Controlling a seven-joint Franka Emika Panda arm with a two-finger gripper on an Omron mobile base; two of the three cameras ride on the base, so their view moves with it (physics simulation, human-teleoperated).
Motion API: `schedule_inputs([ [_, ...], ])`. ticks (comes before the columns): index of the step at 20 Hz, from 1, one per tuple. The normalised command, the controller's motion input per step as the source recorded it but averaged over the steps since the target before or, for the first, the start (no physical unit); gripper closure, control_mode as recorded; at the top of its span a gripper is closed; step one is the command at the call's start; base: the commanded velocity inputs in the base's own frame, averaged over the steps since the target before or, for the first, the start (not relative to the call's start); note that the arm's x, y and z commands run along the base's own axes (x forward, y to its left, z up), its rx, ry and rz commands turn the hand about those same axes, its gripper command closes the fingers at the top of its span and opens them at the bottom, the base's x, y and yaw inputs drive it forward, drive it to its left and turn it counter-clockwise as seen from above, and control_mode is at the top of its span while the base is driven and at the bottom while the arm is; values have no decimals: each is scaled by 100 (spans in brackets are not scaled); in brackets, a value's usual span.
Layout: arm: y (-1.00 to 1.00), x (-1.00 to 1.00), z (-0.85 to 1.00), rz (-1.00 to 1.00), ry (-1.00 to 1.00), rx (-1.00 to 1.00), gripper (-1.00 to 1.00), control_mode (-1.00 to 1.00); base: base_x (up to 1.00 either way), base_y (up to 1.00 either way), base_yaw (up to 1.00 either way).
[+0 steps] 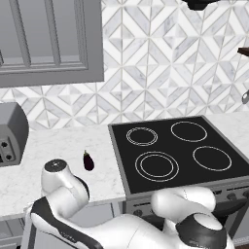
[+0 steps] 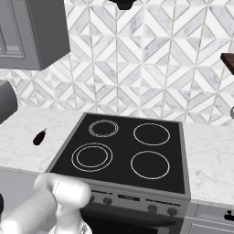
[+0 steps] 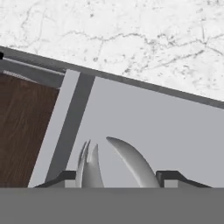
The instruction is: Pick the tongs from the drawer and place it on the counter.
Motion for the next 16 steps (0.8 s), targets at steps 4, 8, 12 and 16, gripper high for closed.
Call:
schedule_inputs([
  [4,-12,100,75,0,0,3,100,-100,0,0,0],
  [8,0,100,43,0,0,0,100,-100,0,0,0],
  [12,-1,100,20,0,0,0,100,-100,0,0,0],
  [16,-10,100,0,-2,0,0,100,-100,0,0,0],
])
